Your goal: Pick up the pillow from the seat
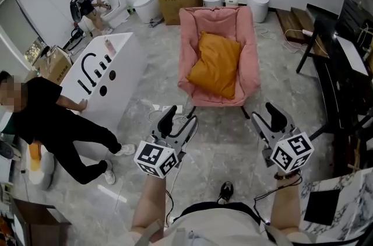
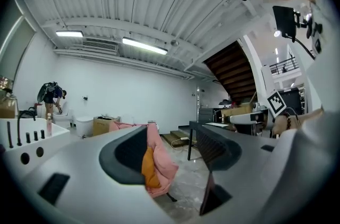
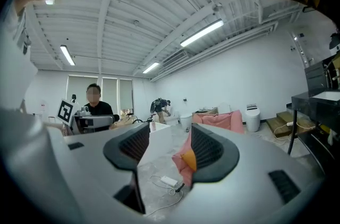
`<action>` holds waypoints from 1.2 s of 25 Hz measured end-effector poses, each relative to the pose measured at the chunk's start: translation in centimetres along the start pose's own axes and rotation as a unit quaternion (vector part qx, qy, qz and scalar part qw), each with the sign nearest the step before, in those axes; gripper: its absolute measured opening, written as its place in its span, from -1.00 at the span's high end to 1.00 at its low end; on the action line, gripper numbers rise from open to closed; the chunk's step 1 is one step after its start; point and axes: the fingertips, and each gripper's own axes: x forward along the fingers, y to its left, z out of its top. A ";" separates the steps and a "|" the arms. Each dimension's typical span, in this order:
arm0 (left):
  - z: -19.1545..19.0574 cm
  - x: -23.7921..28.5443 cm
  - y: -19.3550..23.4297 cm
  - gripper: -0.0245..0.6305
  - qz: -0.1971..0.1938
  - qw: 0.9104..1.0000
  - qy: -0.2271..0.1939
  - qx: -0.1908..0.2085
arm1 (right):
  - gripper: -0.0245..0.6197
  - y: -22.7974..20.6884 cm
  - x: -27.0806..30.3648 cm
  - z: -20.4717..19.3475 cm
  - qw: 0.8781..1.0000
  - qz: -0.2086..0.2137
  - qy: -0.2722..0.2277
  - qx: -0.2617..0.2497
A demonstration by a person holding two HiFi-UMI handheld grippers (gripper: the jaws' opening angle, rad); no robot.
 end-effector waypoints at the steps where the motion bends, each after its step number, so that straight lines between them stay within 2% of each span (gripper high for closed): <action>1: 0.1 0.8 0.2 0.06 0.004 1.000 -0.001 0.001 | 0.18 -0.7 0.5 0.2 1.000 0.004 0.001 -0.002; 9: -0.7 5.5 1.5 -0.05 0.037 0.999 0.006 -0.021 | 0.08 -5.4 4.3 1.0 0.998 0.054 0.025 0.000; 15: -1.2 7.7 1.7 -0.11 0.046 0.999 0.018 -0.010 | 0.06 -7.4 6.4 0.7 0.997 0.071 0.036 -0.002; 20: -1.3 9.9 3.1 -0.11 0.045 0.999 0.029 -0.005 | 0.05 -9.0 8.4 0.2 0.996 0.072 0.045 0.005; 25: -2.8 12.9 5.2 -0.14 0.034 0.998 0.041 -0.021 | 0.05 -11.0 11.4 -0.6 0.996 0.064 0.057 0.010; 30: -3.9 17.0 9.2 -0.20 0.016 0.998 0.057 -0.032 | 0.00 -13.5 15.8 -0.8 0.997 0.045 0.068 0.010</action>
